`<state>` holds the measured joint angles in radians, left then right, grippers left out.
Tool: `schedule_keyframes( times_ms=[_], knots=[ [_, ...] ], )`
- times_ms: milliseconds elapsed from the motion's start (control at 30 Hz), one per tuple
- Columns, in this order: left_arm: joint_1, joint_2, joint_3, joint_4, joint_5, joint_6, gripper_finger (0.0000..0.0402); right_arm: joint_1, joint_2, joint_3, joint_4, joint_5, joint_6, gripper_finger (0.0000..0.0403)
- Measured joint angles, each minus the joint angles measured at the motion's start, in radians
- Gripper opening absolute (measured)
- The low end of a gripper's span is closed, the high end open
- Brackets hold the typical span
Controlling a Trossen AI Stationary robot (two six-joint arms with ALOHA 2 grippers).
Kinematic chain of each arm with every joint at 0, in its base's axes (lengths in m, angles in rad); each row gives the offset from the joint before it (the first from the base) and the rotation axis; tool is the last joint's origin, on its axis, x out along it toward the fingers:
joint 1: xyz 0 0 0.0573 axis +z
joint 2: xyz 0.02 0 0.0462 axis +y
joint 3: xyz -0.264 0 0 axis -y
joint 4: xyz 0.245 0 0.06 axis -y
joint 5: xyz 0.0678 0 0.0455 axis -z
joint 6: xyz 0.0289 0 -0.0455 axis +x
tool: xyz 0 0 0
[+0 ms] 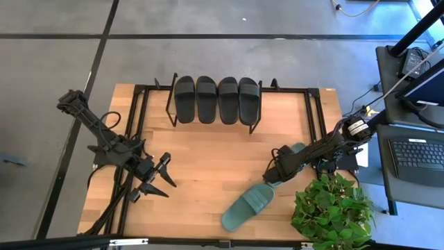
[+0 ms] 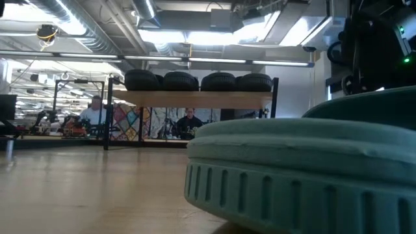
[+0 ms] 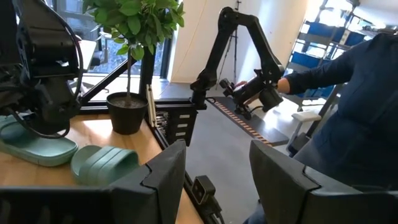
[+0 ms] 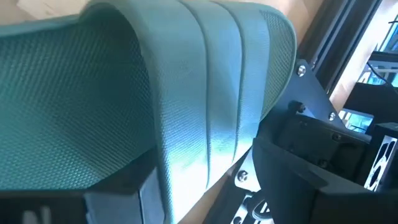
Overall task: Pick and place slides into the shelf
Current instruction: Put the green slide under the shelf
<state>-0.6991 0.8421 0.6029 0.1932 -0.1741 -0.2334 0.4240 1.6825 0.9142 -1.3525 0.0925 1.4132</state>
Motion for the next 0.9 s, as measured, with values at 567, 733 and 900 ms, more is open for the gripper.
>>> schedule_keyframes(
  times_ms=[567,733,900],
  knots=[
    [0.000,0.000,0.000,-0.043,0.000,0.059,0.0171,0.000,0.000,0.000,0.022,0.004,-0.047,0.0029],
    [0.000,0.000,0.000,-0.044,0.000,0.059,0.0171,0.000,0.000,0.010,0.015,0.010,-0.071,0.0016],
    [0.000,0.000,0.000,-0.045,0.000,0.059,0.0171,0.017,0.000,0.102,-0.055,0.065,-0.079,0.0015]
  ],
)
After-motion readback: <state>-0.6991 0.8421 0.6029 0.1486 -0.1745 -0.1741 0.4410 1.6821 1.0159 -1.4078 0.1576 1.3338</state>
